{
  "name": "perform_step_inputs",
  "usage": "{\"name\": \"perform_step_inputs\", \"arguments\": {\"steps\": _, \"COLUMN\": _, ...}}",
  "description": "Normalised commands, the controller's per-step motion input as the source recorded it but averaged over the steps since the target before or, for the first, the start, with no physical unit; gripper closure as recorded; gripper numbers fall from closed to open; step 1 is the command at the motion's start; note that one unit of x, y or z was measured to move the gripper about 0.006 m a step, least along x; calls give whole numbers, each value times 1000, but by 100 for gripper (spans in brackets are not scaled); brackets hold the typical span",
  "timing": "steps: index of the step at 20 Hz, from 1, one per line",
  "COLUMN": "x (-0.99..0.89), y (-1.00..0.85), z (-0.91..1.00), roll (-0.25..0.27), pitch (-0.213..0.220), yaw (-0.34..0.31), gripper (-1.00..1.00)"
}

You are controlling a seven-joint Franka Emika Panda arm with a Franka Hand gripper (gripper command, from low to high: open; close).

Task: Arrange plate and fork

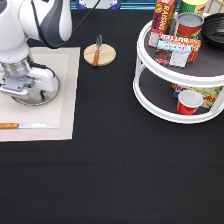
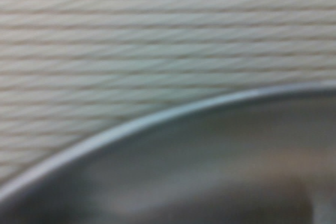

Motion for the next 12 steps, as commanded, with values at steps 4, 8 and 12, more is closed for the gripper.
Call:
{"name": "perform_step_inputs", "arguments": {"steps": 4, "x": -25, "y": -94, "z": 25, "roll": -1, "pitch": -2, "yaw": -4, "gripper": -100}}
{"name": "perform_step_inputs", "arguments": {"steps": 8, "x": -106, "y": 181, "z": 516, "roll": -44, "pitch": -24, "yaw": 0, "gripper": -100}}
{"name": "perform_step_inputs", "arguments": {"steps": 12, "x": -189, "y": 476, "z": 938, "roll": -79, "pitch": -14, "yaw": 18, "gripper": -100}}
